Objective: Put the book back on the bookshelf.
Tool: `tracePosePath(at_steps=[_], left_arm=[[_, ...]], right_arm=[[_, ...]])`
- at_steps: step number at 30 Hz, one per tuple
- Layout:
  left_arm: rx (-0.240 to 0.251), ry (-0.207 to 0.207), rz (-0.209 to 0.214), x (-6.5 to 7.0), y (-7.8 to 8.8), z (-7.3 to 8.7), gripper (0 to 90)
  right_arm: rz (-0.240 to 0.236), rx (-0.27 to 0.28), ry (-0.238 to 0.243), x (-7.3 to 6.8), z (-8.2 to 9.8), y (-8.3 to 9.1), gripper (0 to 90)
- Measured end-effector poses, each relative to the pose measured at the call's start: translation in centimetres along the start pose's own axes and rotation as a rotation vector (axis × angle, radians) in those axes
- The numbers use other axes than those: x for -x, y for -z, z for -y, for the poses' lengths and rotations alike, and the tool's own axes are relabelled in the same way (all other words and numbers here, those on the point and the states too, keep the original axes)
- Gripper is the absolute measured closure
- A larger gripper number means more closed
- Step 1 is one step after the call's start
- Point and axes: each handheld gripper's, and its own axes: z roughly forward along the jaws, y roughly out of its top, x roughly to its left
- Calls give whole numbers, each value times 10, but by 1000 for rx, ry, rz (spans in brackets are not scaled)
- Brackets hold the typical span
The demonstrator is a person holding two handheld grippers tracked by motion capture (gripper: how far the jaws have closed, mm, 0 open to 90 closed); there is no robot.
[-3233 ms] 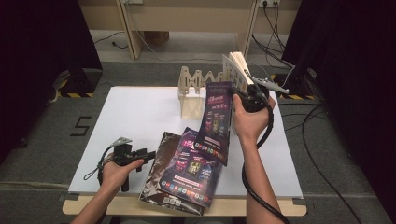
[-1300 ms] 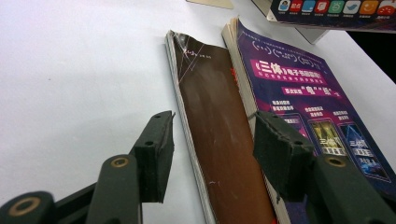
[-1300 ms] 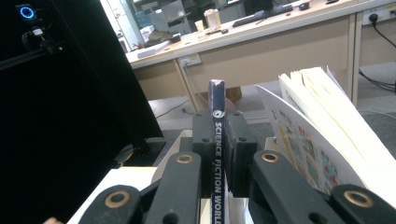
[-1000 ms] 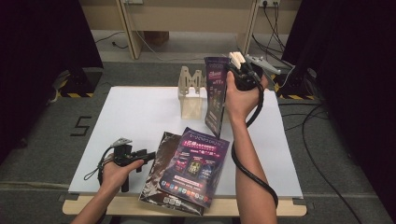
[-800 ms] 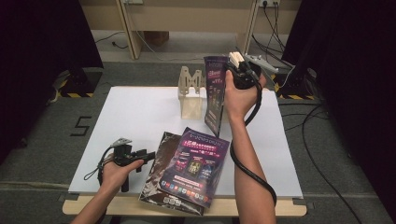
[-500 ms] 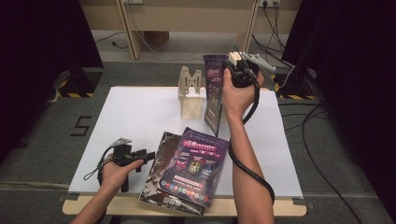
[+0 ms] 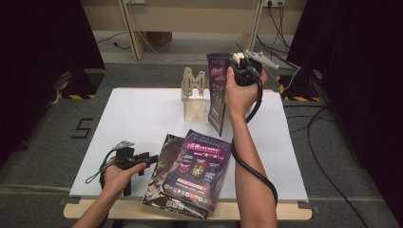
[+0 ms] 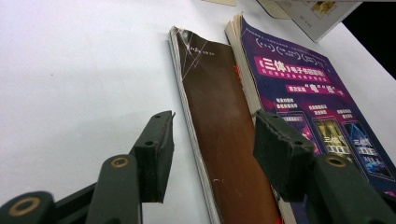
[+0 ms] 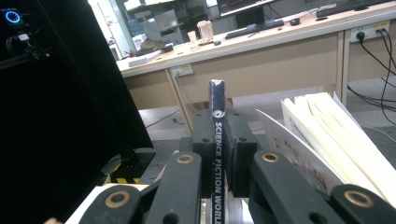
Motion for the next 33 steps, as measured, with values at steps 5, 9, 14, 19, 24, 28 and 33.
tracePosePath(at_steps=[5,9,14,19,24,28,33], left_arm=[[-2,2,0,0,0,1,471],[-3,0,1,0,0,0,471],[-3,2,1,0,0,0,472],[-3,3,-2,0,-1,1,471],[-2,4,-2,-1,0,0,471],[-1,4,-1,-1,0,0,471],[0,5,-3,-2,1,0,471]], right_arm=[[5,6,6,0,-1,-3,847],[6,7,8,-1,-2,-5,847],[5,12,16,-2,-2,-8,847],[6,16,17,-3,-2,-11,847],[11,11,18,-3,-1,-15,847],[15,11,23,-3,-1,-17,847],[16,15,22,-4,-2,-20,847]])
